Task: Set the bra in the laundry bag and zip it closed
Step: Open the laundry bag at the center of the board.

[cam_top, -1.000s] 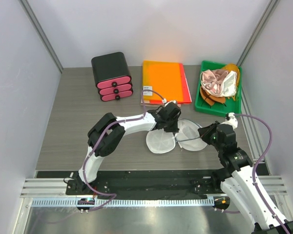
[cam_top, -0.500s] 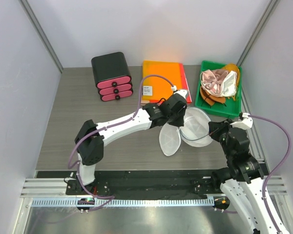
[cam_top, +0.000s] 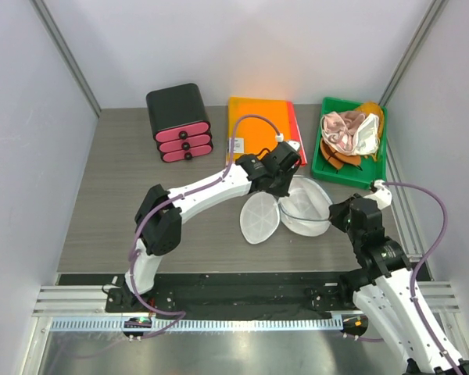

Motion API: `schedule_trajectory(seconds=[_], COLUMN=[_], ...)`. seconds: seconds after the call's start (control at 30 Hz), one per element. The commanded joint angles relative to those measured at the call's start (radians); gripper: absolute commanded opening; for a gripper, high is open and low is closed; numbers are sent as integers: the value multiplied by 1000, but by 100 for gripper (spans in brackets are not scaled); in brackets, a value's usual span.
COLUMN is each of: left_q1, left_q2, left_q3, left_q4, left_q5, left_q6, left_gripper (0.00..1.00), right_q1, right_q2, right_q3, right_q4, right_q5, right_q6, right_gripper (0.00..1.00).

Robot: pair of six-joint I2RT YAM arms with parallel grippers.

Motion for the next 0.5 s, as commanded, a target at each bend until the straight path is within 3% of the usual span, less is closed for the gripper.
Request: schedule_trajectory(seconds=[0.0, 0.17, 0.3, 0.4, 0.43, 0.47], left_q1=[-4, -4, -3, -3, -3, -1], left_q2=[-2, 26, 26, -8, -22, -58], left_q3=[42, 43, 36, -4, -42, -62], left_q4=[-18, -7, 7, 31, 59, 70], left_q5=[6, 39, 33, 13, 7, 0], left_q6=[57, 71, 80, 86, 88, 86], left_gripper=[0, 0, 1, 27, 40, 45], right_q1=[1, 1, 1, 1, 1, 1], right_q2=[12, 66, 101, 150, 176, 196], right_q3=[14, 19, 45, 100, 135, 155], right_q4=[9, 14, 12, -15, -26, -40], right_q5=[24, -1, -19, 2, 10, 21], right_q6=[11, 14, 5, -12, -18, -32], right_gripper=[2, 15, 31, 51, 55, 61])
